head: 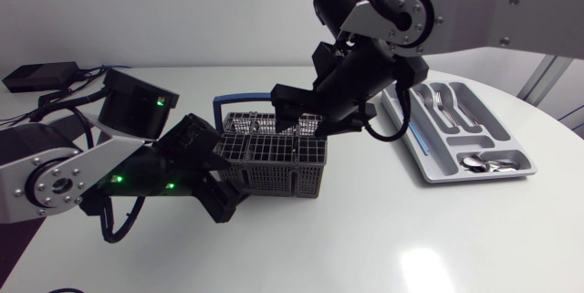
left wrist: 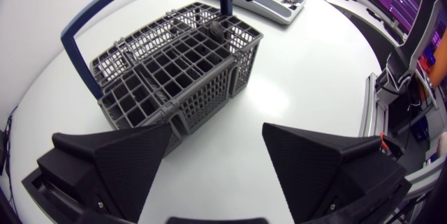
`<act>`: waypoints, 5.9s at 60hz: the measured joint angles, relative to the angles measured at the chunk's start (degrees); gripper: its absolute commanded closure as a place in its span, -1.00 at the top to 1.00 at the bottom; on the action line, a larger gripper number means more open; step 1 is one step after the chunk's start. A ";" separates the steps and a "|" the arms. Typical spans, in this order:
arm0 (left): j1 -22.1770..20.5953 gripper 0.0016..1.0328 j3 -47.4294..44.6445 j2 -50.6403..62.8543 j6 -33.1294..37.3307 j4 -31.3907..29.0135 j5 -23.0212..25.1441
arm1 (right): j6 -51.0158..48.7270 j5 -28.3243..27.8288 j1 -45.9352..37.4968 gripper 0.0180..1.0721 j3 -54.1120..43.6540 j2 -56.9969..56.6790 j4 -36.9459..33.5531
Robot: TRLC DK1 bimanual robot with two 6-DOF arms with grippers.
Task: Unload the cutlery basket into the drawer organizer.
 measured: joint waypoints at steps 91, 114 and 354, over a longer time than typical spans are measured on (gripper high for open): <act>1.90 0.91 3.10 2.12 9.16 -4.28 4.48 | 6.54 10.97 2.27 0.18 2.38 7.69 2.95; 3.17 0.91 3.10 2.12 9.53 -4.28 5.70 | 6.56 12.46 2.86 0.00 2.69 9.46 3.13; 3.69 0.91 2.27 -0.52 9.90 -4.96 5.57 | 6.93 0.13 1.86 -0.89 -7.15 -16.15 11.50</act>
